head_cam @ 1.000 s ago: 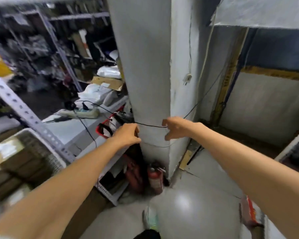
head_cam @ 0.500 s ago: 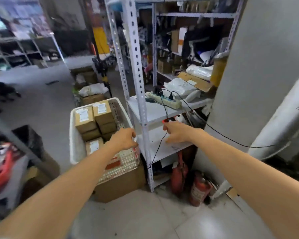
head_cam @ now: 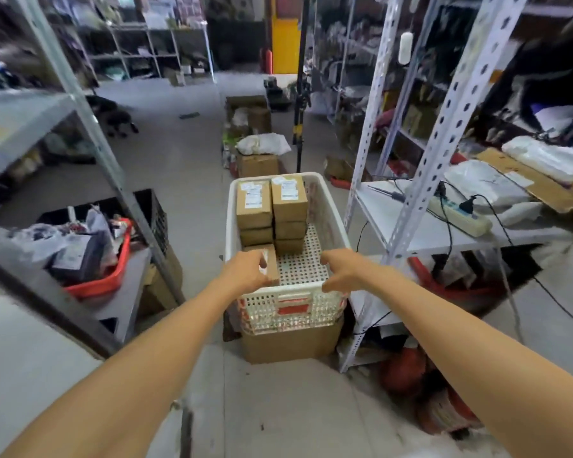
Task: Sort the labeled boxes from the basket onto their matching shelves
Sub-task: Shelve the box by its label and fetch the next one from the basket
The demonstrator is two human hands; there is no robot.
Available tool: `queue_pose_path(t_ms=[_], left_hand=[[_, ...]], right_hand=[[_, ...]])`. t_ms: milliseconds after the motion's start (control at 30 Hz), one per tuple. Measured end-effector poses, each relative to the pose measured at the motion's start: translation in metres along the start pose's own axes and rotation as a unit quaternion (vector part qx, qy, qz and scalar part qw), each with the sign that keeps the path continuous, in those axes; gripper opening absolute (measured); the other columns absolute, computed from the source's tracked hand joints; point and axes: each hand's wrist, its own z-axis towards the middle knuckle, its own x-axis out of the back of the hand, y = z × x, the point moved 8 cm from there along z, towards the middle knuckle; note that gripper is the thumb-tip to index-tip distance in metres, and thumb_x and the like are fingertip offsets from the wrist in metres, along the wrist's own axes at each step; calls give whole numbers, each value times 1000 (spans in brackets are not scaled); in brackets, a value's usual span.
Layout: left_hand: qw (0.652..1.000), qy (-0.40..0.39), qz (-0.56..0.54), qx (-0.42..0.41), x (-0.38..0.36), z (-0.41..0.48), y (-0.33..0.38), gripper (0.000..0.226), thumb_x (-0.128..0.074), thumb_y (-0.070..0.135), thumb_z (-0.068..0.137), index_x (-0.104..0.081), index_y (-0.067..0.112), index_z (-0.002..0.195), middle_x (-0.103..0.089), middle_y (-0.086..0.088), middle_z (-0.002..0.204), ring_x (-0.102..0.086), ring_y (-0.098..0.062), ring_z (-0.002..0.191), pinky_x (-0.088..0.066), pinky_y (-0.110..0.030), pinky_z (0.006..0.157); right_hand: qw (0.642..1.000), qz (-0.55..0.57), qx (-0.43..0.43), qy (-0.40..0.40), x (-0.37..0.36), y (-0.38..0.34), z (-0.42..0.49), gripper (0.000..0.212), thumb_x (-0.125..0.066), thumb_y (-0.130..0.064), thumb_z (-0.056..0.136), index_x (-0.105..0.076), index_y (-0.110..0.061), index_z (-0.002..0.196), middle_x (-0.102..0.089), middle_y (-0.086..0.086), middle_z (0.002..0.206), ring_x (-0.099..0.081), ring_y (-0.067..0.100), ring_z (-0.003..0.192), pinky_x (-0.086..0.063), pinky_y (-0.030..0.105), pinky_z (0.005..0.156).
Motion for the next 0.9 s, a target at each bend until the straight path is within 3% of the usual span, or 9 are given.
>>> queue_pose_path(t_ms=[333,467,567,767,900], left_hand=[[997,-24,-56,56,2,60,-67,42,-72,26,82,-57,13,119,-60,-8,119,-58,-24,105,-51,-39,92],[996,-28,-46,73,4,103,-84,41,-72,25,82,-58,12,119,-62,-7,116,-58,-20,98,-48,-30,81],[994,-24,-47,99,12,141,-94,42,-73,27,81,-59,12,118,-62,-7,115,-57,-19,94,-46,-28,75],[985,-49,-42,160,12,212,-104,34,-72,27,81,-59,12,109,-64,-6,106,-60,-21,93,-49,-32,74],[979,-63,-39,187,-11,246,-110,21,-69,22,81,-54,15,94,-58,-3,92,-55,-19,81,-41,-27,63]], right_hand=[[998,-36,22,-53,-3,-13,102,51,-69,-29,80,-49,-5,120,-56,14,117,-55,30,105,-49,45,89],[996,-33,32,-73,-8,-5,157,51,-69,-34,79,-49,-9,119,-56,10,116,-56,28,103,-50,44,88],[996,-20,47,-74,-2,3,205,44,-68,-35,78,-50,-12,111,-56,7,110,-56,25,95,-51,41,82],[991,39,73,-108,3,21,287,47,-69,-33,78,-53,-11,116,-56,-3,99,-54,16,86,-48,32,72],[987,71,59,-131,-17,42,330,52,-68,-32,79,-50,-10,124,-59,8,115,-55,23,95,-50,36,77]])
